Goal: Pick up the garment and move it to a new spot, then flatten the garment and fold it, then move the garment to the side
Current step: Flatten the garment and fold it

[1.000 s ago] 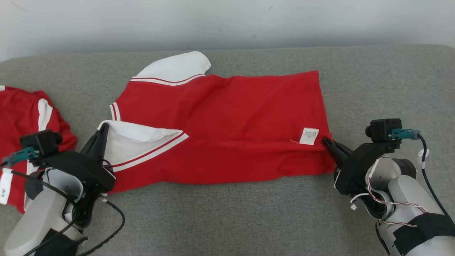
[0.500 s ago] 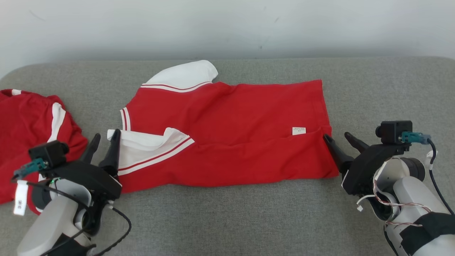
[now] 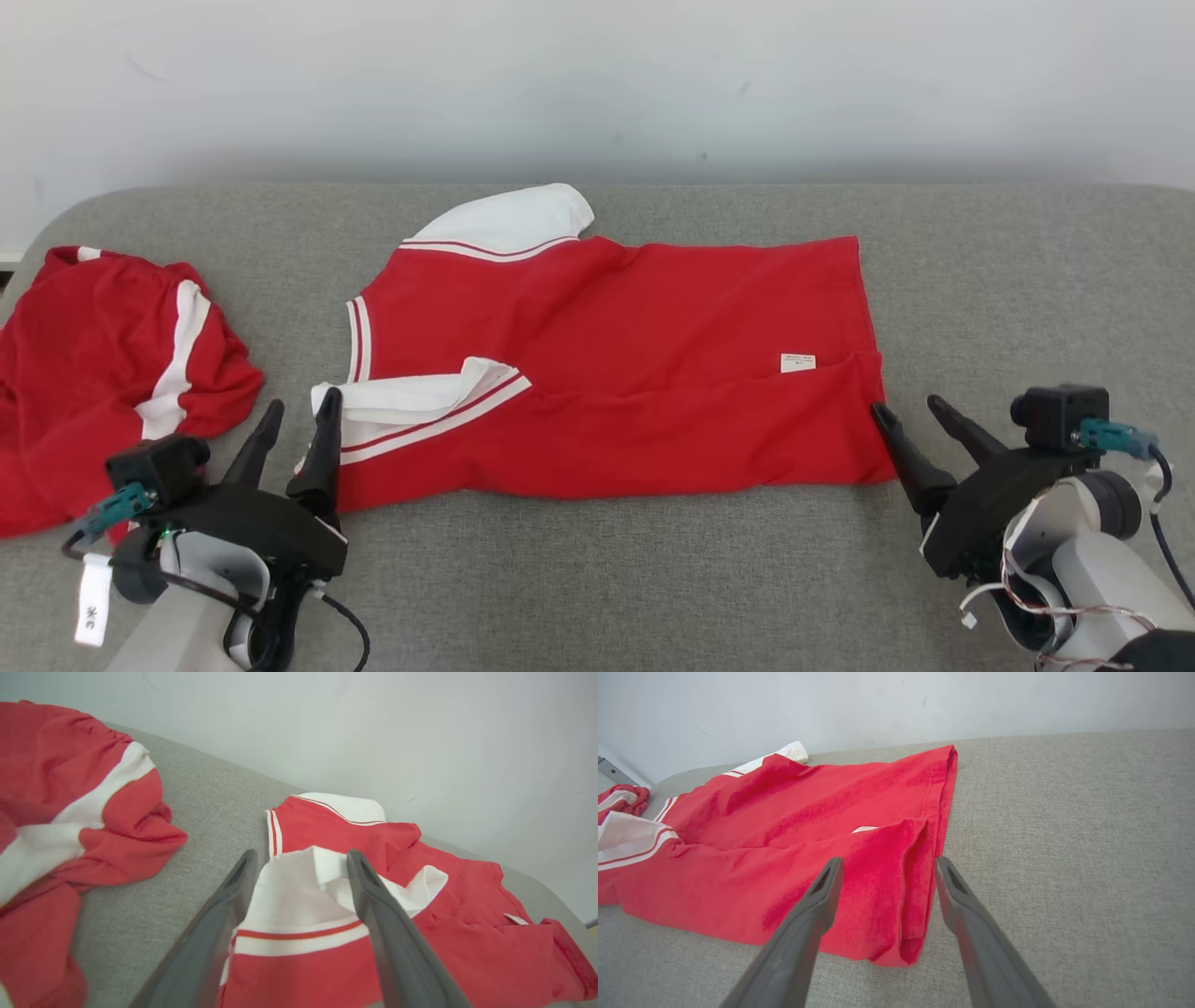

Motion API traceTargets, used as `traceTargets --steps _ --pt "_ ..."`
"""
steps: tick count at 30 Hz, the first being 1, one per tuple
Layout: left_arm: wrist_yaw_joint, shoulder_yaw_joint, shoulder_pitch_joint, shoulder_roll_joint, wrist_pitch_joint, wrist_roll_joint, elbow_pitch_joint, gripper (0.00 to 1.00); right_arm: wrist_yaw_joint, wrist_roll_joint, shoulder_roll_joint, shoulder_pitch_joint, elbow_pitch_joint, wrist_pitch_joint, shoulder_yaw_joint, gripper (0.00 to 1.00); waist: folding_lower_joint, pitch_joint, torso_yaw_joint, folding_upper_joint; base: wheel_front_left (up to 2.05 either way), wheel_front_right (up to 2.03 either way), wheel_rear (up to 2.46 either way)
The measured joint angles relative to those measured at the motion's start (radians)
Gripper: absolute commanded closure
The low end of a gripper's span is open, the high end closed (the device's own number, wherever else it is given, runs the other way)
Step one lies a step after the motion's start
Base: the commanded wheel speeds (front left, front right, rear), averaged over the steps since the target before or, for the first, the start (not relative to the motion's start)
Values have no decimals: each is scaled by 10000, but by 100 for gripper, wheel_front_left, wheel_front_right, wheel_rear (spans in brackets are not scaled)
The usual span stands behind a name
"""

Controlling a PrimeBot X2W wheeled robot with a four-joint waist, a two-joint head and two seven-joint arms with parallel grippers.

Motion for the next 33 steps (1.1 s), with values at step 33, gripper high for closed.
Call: traceTargets --steps 33 --pt "71 -274 -514 -209 606 786 1442 0 0 -464 433 1161 -1057 533 -1097 0 0 -254 -107 -1 0 0 0"
